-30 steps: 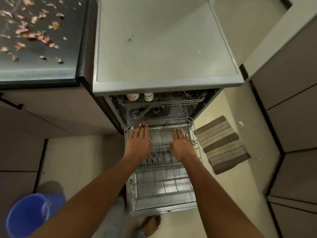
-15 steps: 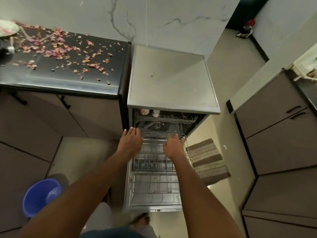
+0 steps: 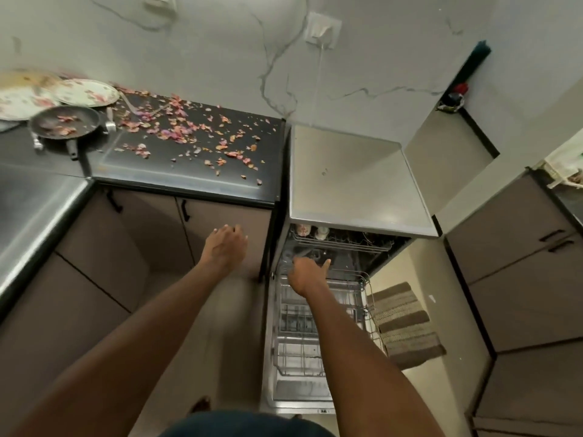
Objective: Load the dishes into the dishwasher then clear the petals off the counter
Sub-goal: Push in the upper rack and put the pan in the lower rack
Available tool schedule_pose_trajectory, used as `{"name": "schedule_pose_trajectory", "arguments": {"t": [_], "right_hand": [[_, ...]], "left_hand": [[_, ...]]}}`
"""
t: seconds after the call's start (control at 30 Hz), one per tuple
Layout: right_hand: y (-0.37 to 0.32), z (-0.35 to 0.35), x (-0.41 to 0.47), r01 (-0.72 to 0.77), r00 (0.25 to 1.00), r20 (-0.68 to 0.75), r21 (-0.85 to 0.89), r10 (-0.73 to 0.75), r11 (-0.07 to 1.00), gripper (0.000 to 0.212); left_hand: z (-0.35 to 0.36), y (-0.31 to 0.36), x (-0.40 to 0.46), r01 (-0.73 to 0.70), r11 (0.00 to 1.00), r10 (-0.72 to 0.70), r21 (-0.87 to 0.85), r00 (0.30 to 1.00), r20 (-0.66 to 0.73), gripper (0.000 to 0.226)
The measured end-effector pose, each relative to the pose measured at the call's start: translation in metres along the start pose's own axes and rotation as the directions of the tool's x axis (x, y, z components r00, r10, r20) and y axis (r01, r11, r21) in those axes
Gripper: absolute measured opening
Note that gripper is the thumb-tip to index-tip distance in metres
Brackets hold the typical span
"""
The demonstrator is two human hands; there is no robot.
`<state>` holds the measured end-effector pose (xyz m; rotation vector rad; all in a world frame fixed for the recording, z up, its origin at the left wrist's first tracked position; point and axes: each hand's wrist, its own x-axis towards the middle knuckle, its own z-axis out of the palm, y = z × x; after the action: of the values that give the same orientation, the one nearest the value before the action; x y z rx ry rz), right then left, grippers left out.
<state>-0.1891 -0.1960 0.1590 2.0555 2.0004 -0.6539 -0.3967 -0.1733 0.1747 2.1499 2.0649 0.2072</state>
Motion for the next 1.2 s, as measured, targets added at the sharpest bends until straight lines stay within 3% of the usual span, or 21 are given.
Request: {"name": "schedule_pose_trajectory", "arguments": {"t": [0.2,0.53,0.9,1.2], "right_hand": [[-0.102,0.010,0.017,0.074,0.996,-0.054,-0.041,-0.076,0.996,0.031],[-0.244,-0.006,0.032,0.314,0.942,-0.101,-0.064,-0.319,0.947,0.031],[-0.336,-0.006,0.089,0.430,0.891,-0.114,-0.104,-0.440,0.897,0.030],[-0.401,-0.032,0.198,0.527,0.845,-0.092,-0.032,-0.527,0.849,0.026]], "left_hand": [[-0.023,-0.101,-0.005,0.088,0.996,-0.088,-0.006,0.996,-0.010,0.032],[-0.041,-0.204,-0.022,0.192,0.981,-0.192,0.013,0.981,0.006,0.029],[-0.042,-0.275,0.009,0.273,0.961,-0.273,0.035,0.962,-0.005,0.028],[-0.047,-0.341,0.091,0.416,0.909,-0.416,0.012,0.910,-0.002,0.026]]}}
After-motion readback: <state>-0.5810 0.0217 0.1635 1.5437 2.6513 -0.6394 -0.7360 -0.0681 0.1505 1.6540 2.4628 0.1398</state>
